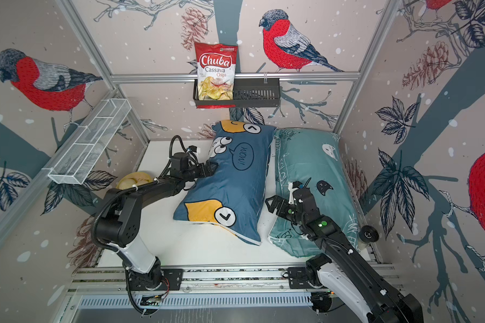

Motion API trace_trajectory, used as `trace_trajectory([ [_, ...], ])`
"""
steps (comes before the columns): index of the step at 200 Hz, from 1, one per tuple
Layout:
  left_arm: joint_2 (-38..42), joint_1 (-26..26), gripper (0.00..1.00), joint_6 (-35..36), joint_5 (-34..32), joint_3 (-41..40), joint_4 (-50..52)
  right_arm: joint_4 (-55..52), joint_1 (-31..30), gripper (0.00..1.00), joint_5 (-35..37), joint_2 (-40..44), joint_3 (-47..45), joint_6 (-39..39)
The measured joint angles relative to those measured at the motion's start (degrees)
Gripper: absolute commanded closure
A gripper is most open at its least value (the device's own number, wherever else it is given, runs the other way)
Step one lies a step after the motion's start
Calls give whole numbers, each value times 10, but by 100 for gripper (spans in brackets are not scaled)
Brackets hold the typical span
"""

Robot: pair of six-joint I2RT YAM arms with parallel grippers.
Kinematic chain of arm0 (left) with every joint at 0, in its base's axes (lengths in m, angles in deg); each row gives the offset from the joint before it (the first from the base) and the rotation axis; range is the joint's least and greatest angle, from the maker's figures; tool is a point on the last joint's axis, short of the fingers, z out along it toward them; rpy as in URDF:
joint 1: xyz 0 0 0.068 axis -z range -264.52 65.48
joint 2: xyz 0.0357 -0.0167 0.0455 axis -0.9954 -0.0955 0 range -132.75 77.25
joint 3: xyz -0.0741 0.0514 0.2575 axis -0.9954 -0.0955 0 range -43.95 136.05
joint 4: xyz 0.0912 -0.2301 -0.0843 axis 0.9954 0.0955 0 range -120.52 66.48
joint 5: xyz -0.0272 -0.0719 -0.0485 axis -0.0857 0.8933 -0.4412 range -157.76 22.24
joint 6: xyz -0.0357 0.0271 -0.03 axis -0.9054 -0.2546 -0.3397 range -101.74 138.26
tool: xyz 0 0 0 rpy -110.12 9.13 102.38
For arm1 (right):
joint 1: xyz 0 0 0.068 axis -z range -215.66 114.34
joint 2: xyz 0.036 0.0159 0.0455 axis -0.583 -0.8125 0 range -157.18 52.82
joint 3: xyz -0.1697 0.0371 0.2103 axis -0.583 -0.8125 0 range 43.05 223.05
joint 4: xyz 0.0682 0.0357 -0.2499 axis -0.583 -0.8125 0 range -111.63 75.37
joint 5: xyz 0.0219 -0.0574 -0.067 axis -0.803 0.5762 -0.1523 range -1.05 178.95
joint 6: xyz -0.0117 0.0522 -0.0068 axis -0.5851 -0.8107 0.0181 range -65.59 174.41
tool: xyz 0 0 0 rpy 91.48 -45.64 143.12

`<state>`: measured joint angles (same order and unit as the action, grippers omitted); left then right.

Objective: Zip up pillowcases
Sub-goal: Move the pillowcase to the center of the board.

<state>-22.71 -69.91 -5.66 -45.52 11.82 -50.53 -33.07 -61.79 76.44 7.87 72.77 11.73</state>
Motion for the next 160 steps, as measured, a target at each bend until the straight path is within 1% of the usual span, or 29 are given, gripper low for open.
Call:
trace_trajectory([
  [7,-7,3,50,-1,0,3,-4,0,13,3,-3,-2,-5,5],
  [23,-20,9,85,-3,0,5,-15,1,38,4,-16,-12,-5,8],
  [33,-26,10,100,-12,-5,5,-21,1,45,4,-23,-20,0,11],
  [63,-31,10,100,-18,-16,-3,-37,9,52,4,-36,-28,16,24],
  [84,-9,11,100,-19,-34,-18,-35,13,55,6,-37,-22,9,24],
  [120,54,-1,100,-20,-56,-54,-34,21,63,19,-46,-12,-3,24],
  [146,93,-32,100,-33,-63,-94,-41,32,71,26,-64,-12,-13,24],
  [160,114,-50,100,-46,-71,-115,-47,35,75,27,-72,-12,-14,23],
])
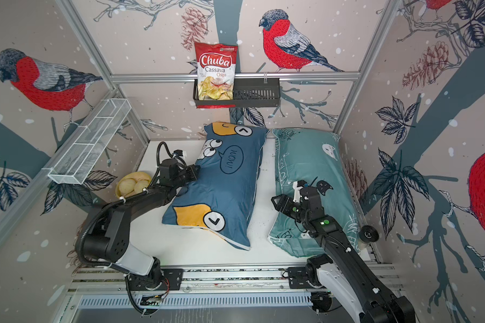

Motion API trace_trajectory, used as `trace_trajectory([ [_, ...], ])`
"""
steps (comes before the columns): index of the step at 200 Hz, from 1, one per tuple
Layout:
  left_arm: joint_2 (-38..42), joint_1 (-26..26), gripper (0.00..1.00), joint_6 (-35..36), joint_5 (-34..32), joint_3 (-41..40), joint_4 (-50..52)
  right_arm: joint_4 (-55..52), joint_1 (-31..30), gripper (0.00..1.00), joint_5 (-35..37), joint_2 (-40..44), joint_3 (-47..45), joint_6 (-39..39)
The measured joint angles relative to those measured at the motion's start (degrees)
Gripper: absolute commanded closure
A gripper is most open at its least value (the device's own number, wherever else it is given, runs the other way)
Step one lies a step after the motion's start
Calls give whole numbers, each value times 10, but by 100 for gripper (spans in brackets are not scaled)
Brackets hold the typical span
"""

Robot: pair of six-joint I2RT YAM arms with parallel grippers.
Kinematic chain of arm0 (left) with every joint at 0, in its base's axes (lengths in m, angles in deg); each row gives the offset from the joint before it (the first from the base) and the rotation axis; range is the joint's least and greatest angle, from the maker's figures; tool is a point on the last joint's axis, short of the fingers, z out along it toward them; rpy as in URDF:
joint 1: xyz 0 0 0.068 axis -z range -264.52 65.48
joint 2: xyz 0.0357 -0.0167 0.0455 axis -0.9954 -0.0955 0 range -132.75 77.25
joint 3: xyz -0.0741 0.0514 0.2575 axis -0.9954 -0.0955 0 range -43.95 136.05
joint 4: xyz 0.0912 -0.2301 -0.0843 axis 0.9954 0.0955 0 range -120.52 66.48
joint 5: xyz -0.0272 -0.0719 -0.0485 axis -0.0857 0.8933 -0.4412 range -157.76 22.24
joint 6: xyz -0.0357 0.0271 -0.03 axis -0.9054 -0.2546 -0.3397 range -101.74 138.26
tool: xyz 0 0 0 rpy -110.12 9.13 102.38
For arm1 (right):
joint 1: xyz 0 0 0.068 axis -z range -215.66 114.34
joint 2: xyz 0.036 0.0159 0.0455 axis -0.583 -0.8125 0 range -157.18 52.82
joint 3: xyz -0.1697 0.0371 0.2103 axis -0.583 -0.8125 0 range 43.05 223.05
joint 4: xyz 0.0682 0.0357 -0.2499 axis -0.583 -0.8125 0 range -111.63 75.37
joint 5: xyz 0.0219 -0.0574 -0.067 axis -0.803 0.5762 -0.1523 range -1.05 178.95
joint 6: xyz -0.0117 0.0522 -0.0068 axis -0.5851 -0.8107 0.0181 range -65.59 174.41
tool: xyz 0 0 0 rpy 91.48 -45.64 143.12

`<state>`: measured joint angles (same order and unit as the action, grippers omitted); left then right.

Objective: Zip up pillowcases
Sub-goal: Move the pillowcase to the center of the board.

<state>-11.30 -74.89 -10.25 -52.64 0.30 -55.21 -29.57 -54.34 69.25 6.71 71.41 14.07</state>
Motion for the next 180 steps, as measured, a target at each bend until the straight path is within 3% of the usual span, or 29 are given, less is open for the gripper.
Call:
trace_trajectory([
  [68,113,-65,100,-20,-101,-85,-3,11,22,29,-14,-8,4,1],
  [133,178,-68,100,-45,-208,-130,0,7,26,28,-12,-18,29,16],
  [158,193,-68,34,-40,-227,-119,19,-2,26,26,-11,-17,36,18],
  [168,205,-69,18,-36,-230,-108,23,-6,26,24,-8,-14,43,21],
  [180,223,-69,8,-25,-231,-93,29,-11,26,21,-1,-10,56,29],
])
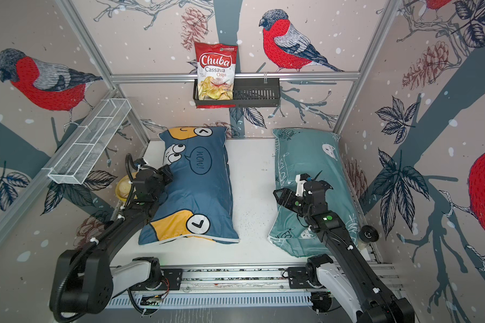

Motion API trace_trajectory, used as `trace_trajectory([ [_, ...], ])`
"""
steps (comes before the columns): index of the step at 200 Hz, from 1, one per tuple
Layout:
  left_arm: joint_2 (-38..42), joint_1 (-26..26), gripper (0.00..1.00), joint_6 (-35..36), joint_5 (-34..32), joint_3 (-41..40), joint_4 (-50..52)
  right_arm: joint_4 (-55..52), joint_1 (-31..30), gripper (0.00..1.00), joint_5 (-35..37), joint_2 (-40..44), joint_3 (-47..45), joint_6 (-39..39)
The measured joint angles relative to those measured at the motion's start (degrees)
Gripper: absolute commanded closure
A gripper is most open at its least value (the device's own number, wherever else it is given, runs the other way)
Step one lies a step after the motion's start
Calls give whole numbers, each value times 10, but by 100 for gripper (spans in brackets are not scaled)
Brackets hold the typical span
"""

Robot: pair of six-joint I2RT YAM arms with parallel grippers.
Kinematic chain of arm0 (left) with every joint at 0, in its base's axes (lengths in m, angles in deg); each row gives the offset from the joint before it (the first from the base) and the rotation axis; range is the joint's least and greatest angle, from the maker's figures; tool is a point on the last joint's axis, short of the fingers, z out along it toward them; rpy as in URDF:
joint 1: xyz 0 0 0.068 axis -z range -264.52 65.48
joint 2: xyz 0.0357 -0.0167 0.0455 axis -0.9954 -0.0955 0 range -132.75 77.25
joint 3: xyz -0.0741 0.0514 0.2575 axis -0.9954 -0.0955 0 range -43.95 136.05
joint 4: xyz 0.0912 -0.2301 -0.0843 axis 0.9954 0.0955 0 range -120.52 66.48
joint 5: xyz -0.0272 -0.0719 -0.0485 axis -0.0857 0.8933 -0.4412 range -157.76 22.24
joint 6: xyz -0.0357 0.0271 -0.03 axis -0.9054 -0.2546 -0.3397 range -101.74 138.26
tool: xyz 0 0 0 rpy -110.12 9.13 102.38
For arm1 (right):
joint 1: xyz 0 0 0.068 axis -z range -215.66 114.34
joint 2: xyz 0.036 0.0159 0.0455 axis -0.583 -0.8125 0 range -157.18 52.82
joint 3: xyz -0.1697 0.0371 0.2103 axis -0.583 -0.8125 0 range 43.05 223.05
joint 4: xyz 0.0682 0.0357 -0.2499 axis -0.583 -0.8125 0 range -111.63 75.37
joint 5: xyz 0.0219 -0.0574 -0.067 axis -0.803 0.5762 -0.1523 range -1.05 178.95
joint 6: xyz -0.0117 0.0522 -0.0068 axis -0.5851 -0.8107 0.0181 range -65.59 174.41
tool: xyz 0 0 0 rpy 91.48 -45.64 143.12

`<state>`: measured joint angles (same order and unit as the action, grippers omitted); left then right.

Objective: Zip up pillowcases
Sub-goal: Move the pillowcase to the center of the board.

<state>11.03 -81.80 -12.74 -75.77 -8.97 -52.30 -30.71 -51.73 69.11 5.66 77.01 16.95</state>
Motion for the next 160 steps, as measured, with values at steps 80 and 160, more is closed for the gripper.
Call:
trace_trajectory([
  [80,9,188,5,44,45,112,59,-11,31,17,93,-18,57,28],
  [160,-350,356,1,-21,276,279,-36,-54,41,18,226,61,54,25],
])
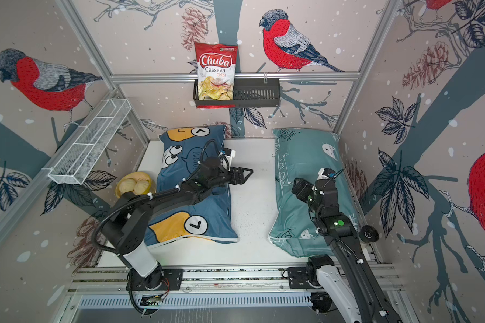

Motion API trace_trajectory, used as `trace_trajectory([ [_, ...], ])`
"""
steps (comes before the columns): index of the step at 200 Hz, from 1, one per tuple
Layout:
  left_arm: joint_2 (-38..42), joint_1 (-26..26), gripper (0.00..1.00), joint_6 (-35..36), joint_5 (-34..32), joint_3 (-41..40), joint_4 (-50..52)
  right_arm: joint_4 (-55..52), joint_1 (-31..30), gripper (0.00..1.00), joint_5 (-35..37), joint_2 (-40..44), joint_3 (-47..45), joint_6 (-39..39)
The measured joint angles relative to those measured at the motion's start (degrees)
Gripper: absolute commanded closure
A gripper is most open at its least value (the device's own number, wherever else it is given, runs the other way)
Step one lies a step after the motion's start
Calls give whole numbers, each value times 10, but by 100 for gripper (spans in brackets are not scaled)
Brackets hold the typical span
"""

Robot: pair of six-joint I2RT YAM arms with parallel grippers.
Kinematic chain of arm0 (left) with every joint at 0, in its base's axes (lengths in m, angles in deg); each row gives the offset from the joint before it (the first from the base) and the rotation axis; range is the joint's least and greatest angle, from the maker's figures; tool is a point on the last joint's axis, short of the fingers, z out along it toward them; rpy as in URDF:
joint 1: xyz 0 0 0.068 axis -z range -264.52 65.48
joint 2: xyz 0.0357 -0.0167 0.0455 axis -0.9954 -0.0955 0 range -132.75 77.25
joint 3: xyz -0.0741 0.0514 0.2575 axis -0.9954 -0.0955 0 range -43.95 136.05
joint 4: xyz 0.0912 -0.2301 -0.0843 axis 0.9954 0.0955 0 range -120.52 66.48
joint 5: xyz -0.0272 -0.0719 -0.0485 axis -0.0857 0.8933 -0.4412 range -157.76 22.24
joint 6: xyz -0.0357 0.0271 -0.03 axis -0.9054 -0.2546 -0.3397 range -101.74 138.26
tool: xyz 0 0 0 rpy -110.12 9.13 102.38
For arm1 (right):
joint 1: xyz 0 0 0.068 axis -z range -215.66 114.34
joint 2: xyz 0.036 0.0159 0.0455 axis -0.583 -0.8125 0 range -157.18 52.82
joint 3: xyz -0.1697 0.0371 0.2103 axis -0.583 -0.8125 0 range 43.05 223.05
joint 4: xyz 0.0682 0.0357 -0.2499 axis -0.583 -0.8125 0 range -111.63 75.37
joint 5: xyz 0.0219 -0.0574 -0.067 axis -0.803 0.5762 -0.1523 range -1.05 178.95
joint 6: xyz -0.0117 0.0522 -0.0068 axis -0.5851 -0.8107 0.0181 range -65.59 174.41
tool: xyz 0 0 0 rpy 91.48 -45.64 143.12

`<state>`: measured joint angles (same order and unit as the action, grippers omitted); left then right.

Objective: Zip up pillowcases
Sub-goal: Move the pillowcase to the center of the board.

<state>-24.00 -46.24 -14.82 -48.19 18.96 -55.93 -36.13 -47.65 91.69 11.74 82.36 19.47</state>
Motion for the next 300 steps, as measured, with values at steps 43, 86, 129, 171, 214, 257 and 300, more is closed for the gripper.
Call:
trace_trajectory([
  [43,-176,56,1,-41,35,162,-29,-7,5,18,1,11,-18,0],
  [86,-292,81,1,-82,55,264,-25,-9,9,18,-1,21,-21,3],
  [129,-370,104,30,-100,61,364,-8,-10,19,17,-11,21,-33,7],
  [171,-368,106,100,-97,56,371,2,-12,23,19,-17,28,-36,17],
  [214,-312,82,100,-69,43,327,32,-11,52,25,-20,2,-12,44],
  [257,-217,17,100,-61,12,189,26,11,118,23,-36,-60,4,70],
  [300,-155,-14,100,-62,10,83,-21,26,159,18,-128,-106,-46,86],
])
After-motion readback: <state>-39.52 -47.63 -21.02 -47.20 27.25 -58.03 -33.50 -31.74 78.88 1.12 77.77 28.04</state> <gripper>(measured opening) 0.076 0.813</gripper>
